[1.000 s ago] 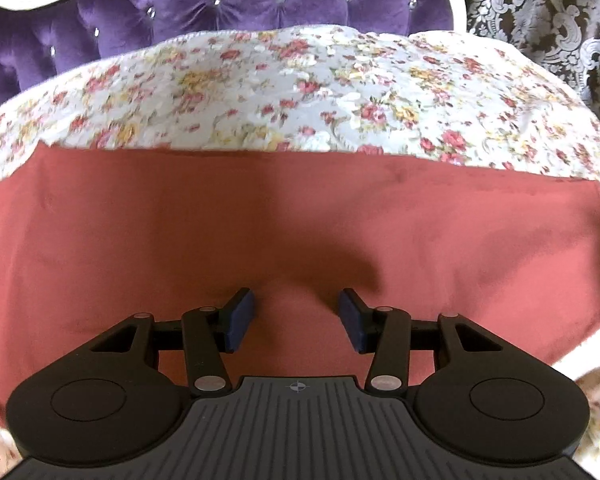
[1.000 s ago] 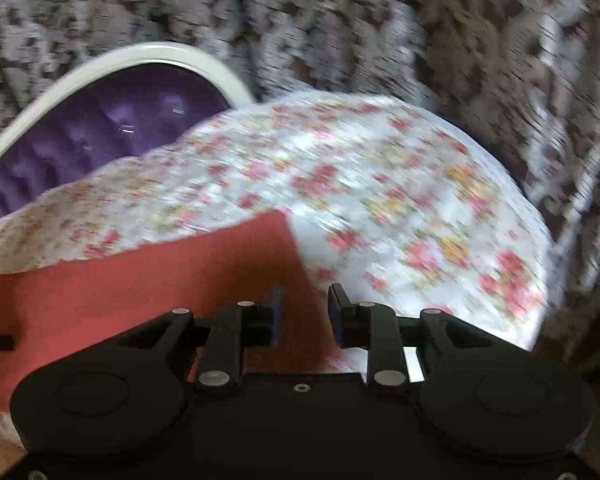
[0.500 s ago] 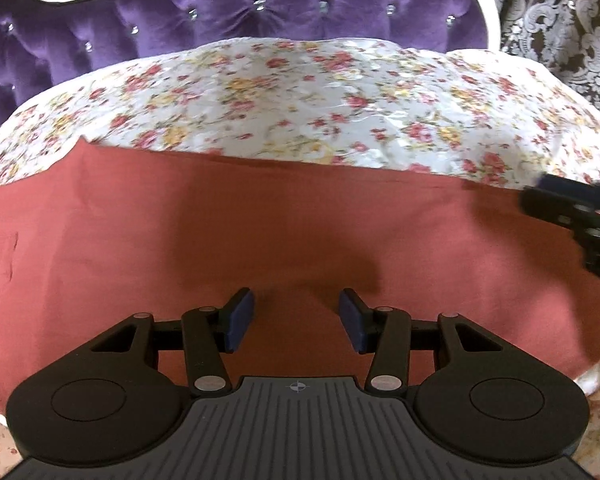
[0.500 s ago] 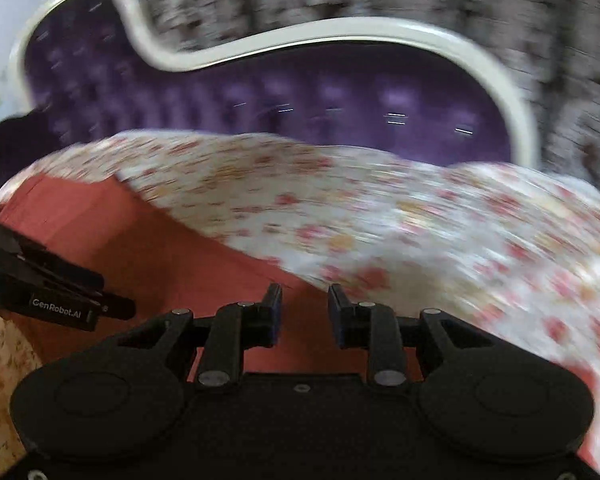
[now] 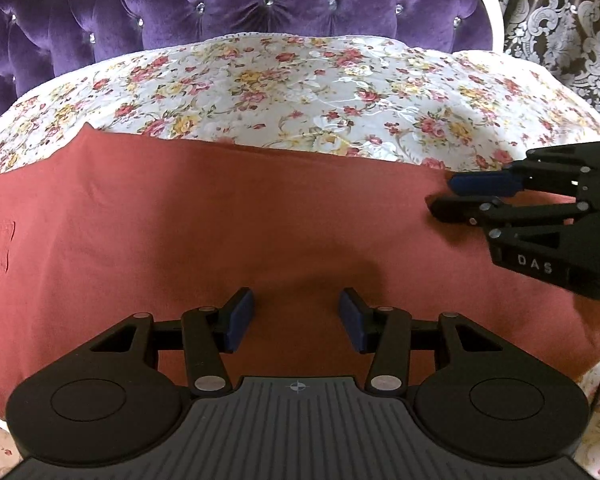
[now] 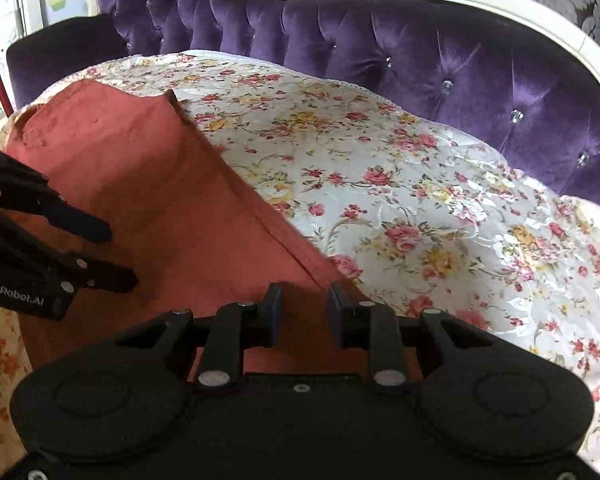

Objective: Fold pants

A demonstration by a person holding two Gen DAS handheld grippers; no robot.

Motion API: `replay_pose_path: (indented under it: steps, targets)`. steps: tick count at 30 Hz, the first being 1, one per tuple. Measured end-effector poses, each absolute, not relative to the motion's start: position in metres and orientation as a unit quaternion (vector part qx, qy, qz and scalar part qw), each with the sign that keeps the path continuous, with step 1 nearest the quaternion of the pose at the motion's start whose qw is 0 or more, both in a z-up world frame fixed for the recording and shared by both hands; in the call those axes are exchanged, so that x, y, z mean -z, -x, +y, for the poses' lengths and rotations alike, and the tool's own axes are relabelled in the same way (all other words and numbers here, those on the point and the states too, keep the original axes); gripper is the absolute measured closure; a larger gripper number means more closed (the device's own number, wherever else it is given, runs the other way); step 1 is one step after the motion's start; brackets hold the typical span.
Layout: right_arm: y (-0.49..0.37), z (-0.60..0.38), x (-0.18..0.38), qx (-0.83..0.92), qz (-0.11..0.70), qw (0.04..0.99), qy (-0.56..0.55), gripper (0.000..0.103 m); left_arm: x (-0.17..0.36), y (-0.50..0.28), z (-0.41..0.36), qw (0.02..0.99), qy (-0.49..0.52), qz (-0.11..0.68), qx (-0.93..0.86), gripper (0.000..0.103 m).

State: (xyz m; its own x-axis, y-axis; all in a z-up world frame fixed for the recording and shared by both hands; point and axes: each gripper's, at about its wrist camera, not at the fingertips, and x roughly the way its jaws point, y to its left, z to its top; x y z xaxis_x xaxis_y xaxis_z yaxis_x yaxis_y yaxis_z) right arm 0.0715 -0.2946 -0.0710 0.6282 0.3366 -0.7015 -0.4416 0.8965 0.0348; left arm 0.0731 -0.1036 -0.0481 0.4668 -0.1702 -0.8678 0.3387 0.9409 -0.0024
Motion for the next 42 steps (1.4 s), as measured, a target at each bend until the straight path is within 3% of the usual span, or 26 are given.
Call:
replay_pose_path:
  steps: [7,8,10,12,17,22,24,26,28,30,31,42]
  targets:
    - [-0.079,-0.298,0.074,-0.23,0.373,0.897,0.056,0.059,0.048,-0.072,-0.104,0.853,-0.085,0.493,0.151,0.056]
    - [-0.079,-0.297,0.073,-0.232,0.373,0.896,0.058,0.063,0.048,-0.072,-0.104,0.853,-0.085,0.493,0.151,0.056]
    - [-0.079,-0.296,0.073,-0.247,0.376,0.891,0.057,0.092,0.048,-0.072,-0.104,0.853,-0.085,0.493,0.15,0.056]
    - [-0.076,-0.293,0.071,-0.25,0.376,0.89,0.062,0.097,0.047,-0.072,-0.104,0.854,-0.083,0.492,0.149,0.056]
    - [-0.066,-0.285,0.061,-0.208,0.328,0.917,0.094,0.1,0.036,-0.073,-0.103,0.857,-0.061,0.487,0.154,0.056]
    - [-0.078,-0.281,0.082,-0.152,0.336,0.92,0.129,0.099,0.034,-0.075,-0.116,0.859,-0.072,0.482,0.156,0.056]
    - [-0.078,-0.292,0.078,-0.149,0.336,0.926,0.09,0.099,0.039,-0.076,-0.12,0.851,-0.073,0.492,0.166,0.056]
    - [-0.069,-0.307,0.069,-0.135,0.329,0.933,0.053,0.097,0.048,-0.078,-0.122,0.844,-0.077,0.505,0.164,0.056]
    - [-0.054,-0.328,0.059,-0.103,0.321,0.941,0.015,0.085,0.049,-0.076,-0.127,0.848,-0.093,0.497,0.162,0.056]
    - [-0.036,-0.353,0.054,-0.067,0.323,0.944,-0.021,0.053,0.049,-0.075,-0.128,0.848,-0.097,0.496,0.161,0.055]
    - [-0.023,-0.369,0.053,-0.045,0.325,0.944,-0.045,0.048,0.049,-0.075,-0.127,0.848,-0.097,0.496,0.161,0.055]
    - [0.083,-0.49,0.079,0.116,0.356,0.91,-0.176,0.045,0.05,-0.071,-0.13,0.852,-0.106,0.488,0.154,0.055]
